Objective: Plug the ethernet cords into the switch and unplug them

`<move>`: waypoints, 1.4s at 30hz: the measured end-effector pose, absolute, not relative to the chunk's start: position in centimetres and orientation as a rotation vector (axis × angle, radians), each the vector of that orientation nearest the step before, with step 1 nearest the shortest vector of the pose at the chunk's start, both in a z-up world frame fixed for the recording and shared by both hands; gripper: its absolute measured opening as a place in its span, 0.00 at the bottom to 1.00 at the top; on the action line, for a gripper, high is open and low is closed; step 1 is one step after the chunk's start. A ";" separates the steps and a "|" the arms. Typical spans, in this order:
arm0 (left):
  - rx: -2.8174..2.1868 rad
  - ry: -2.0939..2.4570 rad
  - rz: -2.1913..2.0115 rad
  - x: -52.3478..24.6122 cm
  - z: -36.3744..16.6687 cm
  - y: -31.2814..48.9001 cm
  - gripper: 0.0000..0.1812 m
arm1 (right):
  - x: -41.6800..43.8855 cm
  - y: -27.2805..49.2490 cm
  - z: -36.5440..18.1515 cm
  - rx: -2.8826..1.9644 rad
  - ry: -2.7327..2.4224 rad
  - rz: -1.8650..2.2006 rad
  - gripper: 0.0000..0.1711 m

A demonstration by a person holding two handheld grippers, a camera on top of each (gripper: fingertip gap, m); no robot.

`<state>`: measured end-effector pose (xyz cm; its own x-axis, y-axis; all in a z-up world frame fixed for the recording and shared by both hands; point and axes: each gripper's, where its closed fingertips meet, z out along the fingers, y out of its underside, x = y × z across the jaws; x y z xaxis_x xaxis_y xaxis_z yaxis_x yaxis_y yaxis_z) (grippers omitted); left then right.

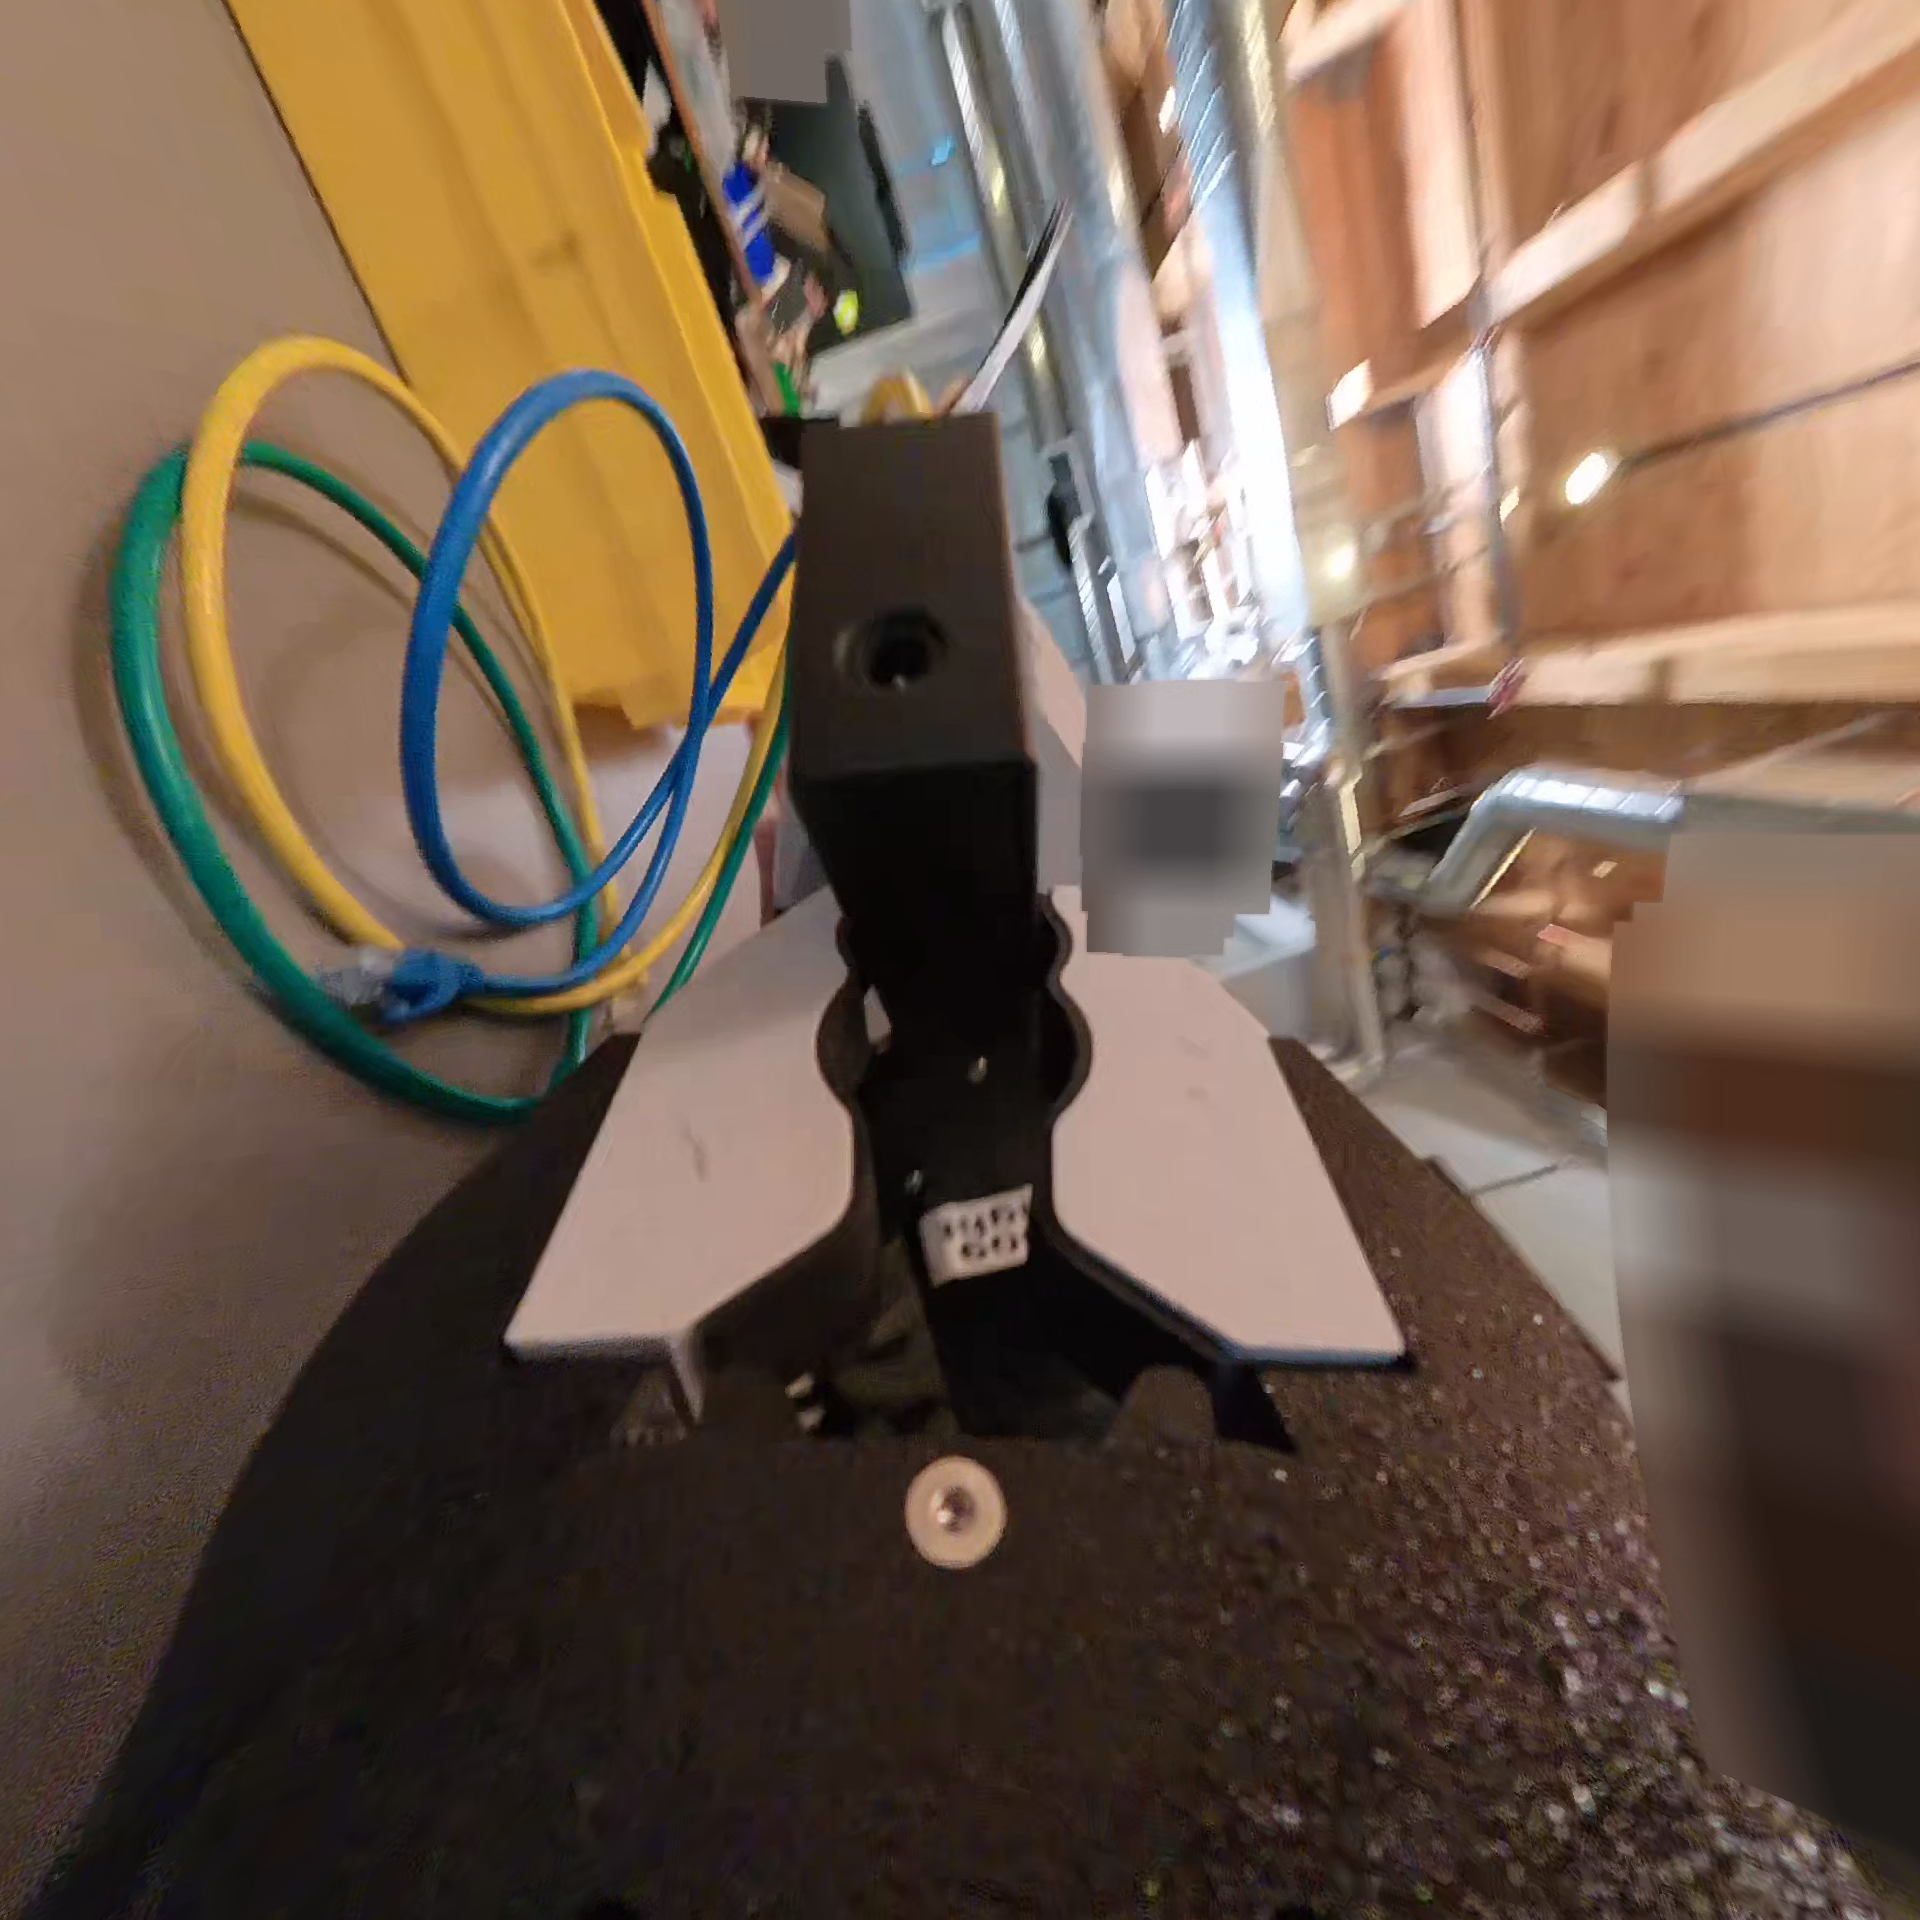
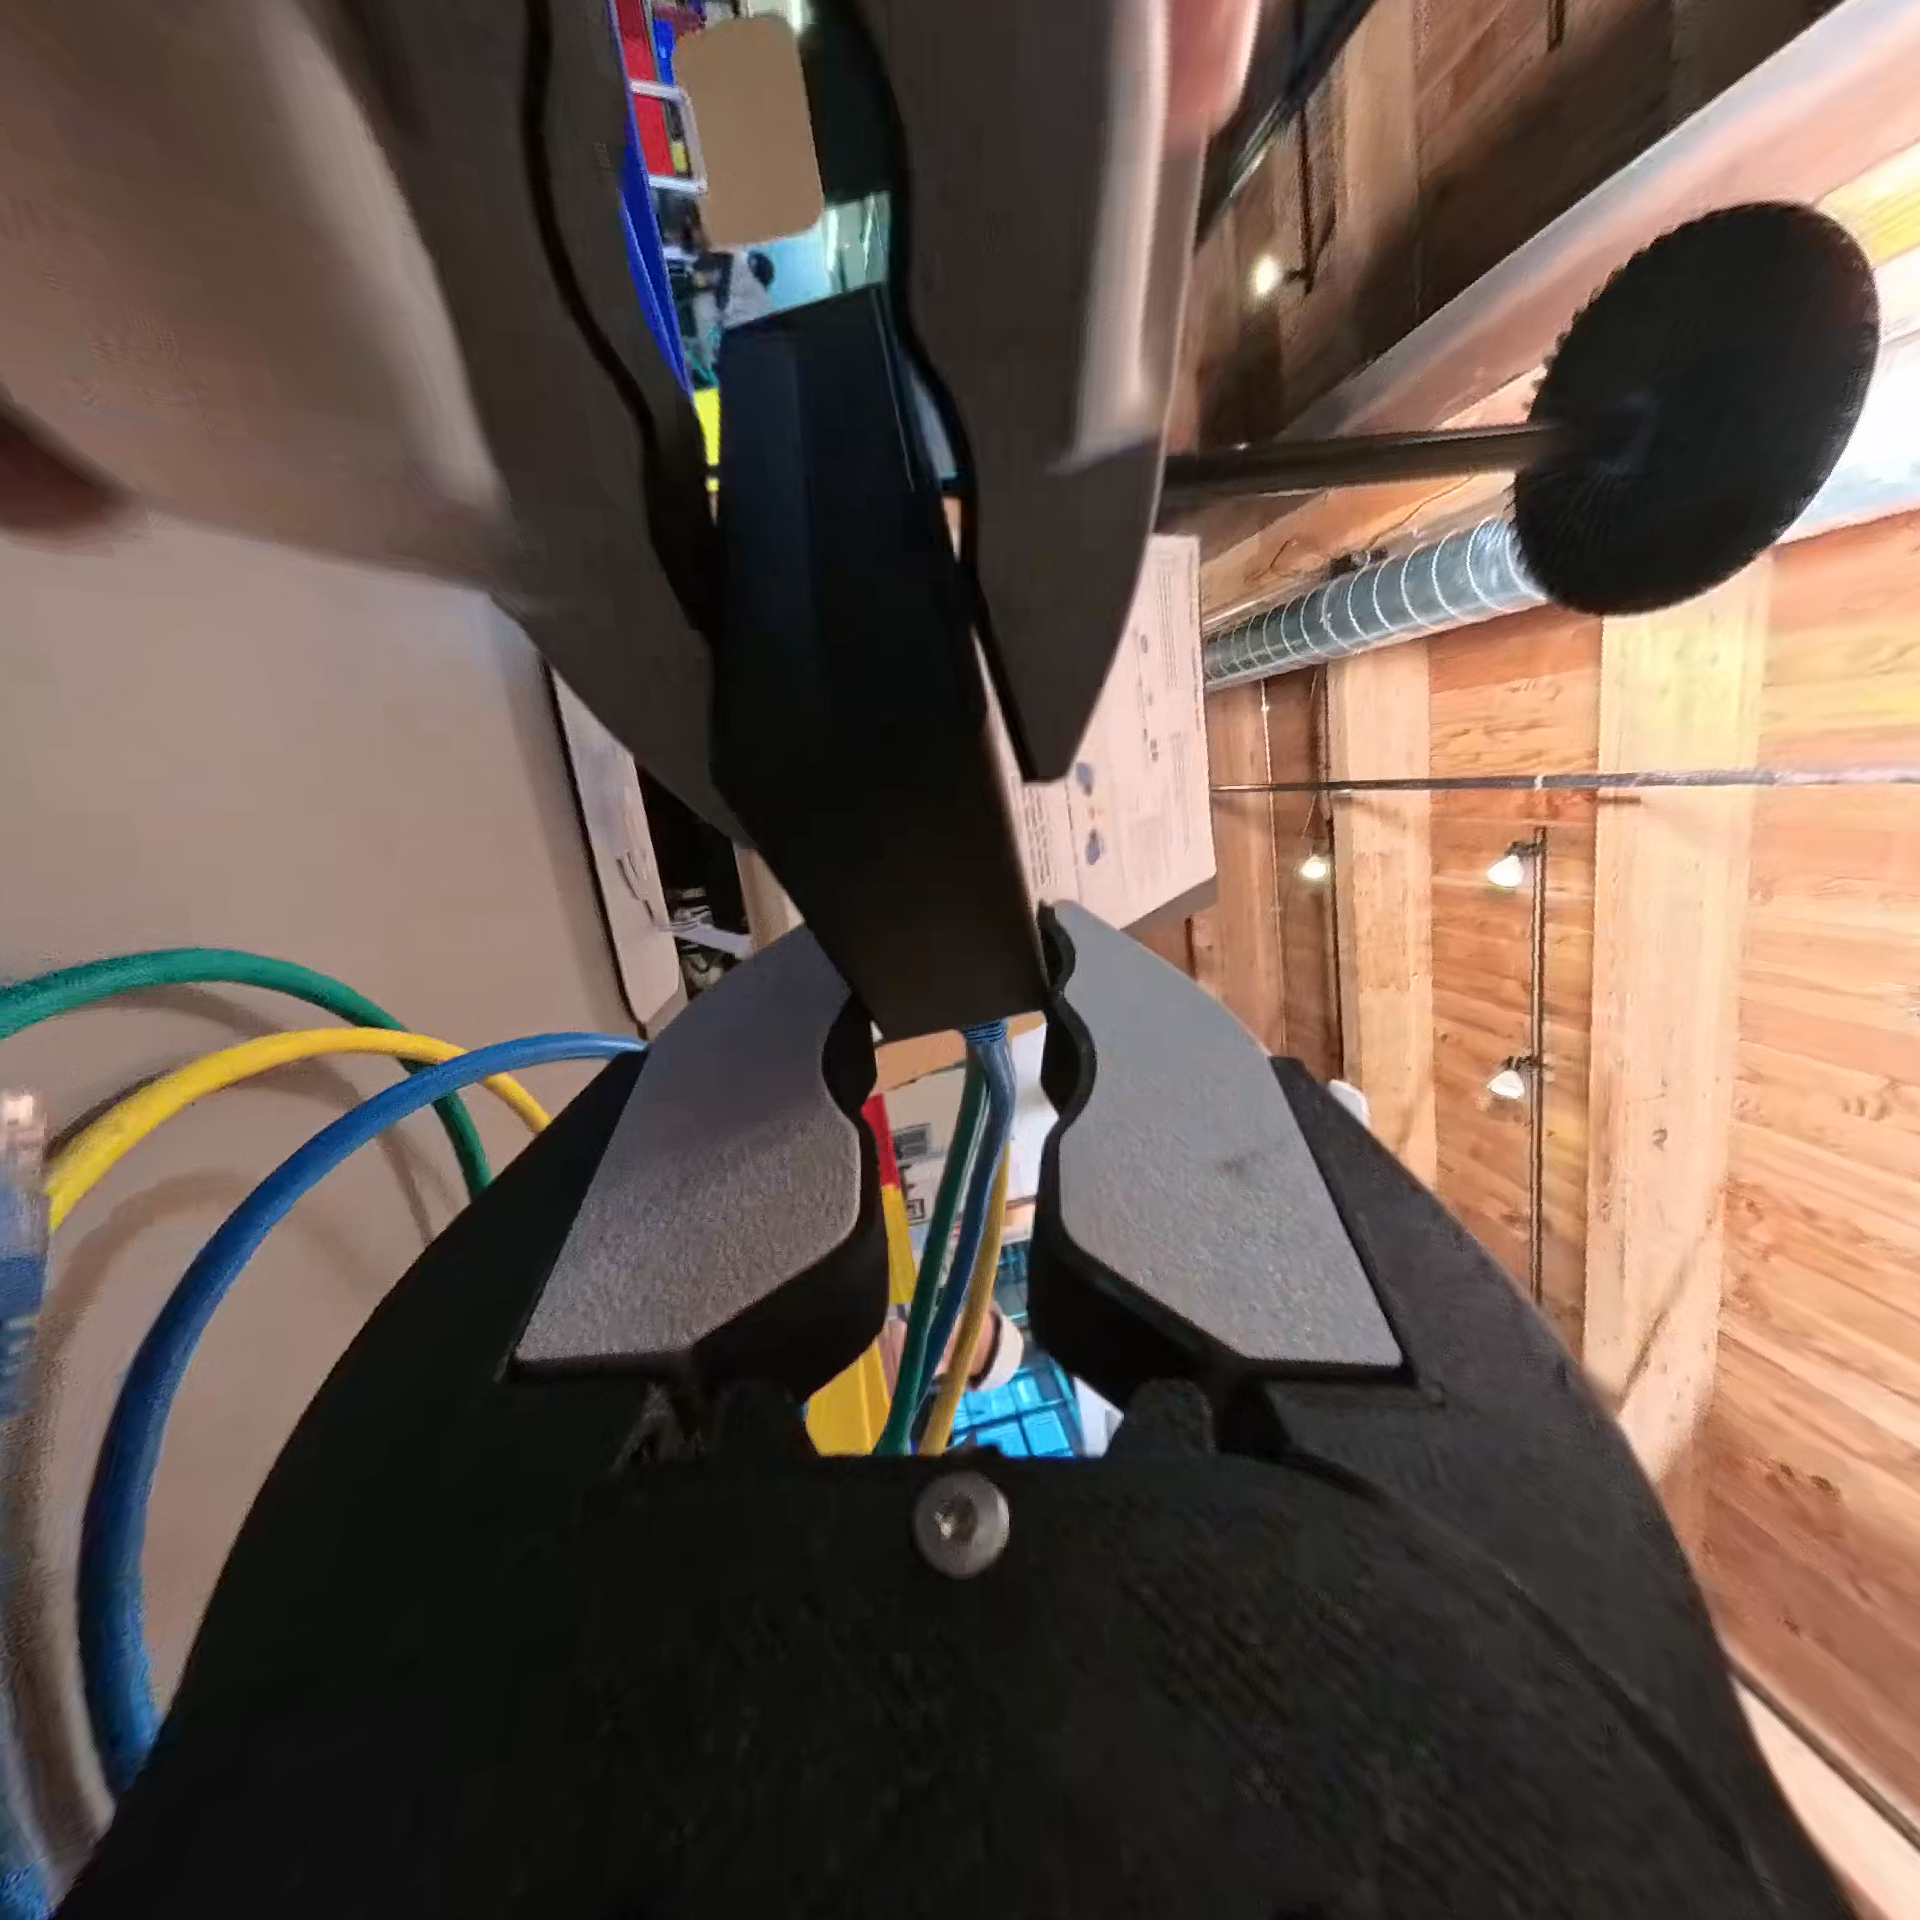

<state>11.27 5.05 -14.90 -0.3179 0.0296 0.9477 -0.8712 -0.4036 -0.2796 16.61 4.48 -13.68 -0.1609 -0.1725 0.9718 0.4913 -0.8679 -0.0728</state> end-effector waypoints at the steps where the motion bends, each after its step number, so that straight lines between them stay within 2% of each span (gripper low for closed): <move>1: 1.268 -1.102 1.818 11.5 -14.9 5.2 0.16 | 16.5 4.6 -13.8 -1.692 -0.360 -2.080 0.17; 4: 1.255 -1.141 1.900 12.1 -15.1 5.9 0.16 | 16.6 5.2 -14.8 -1.754 -0.375 -1.949 0.17; 8: 1.312 -1.120 2.021 14.1 -15.1 8.7 0.15 | 15.9 5.8 -15.6 -1.865 -0.249 -1.513 0.21; 11: 1.270 -1.104 2.059 14.7 -14.4 10.2 0.15 | 13.9 6.6 -14.5 -1.797 0.102 -0.892 0.24; 16: 1.168 -1.001 1.974 15.0 -14.2 9.8 0.15 | 13.8 6.9 -13.8 -1.332 0.768 0.135 0.29; 18: 1.123 -0.968 1.926 14.8 -14.4 9.2 0.15 | 15.3 6.0 -14.4 -1.131 0.932 0.322 0.22; 20: 1.081 -0.966 1.903 14.4 -14.6 8.5 0.15 | 16.0 5.5 -15.4 -1.043 0.998 0.386 0.13; 23: 1.058 -0.978 1.875 13.9 -15.0 7.7 0.15 | 15.6 5.2 -16.0 -1.027 1.004 0.355 0.08; 29: 1.056 -1.005 1.867 13.7 -15.7 7.8 0.15 | 15.1 5.0 -16.3 -0.929 1.046 0.397 0.17; 32: 1.059 -1.024 1.868 13.4 -16.0 7.8 0.15 | 15.0 5.0 -16.5 -0.896 1.054 0.372 0.15; 34: 1.061 -1.050 1.872 13.4 -16.1 7.8 0.15 | 14.7 5.2 -16.0 -0.864 1.028 0.371 0.07; 40: 1.042 -1.157 1.890 12.8 -16.1 7.7 0.15 | 14.5 5.3 -16.6 -0.896 1.077 0.331 0.17; 42: 1.044 -1.193 1.898 12.6 -15.8 7.6 0.15 | 14.3 5.2 -16.4 -0.894 1.083 0.326 0.16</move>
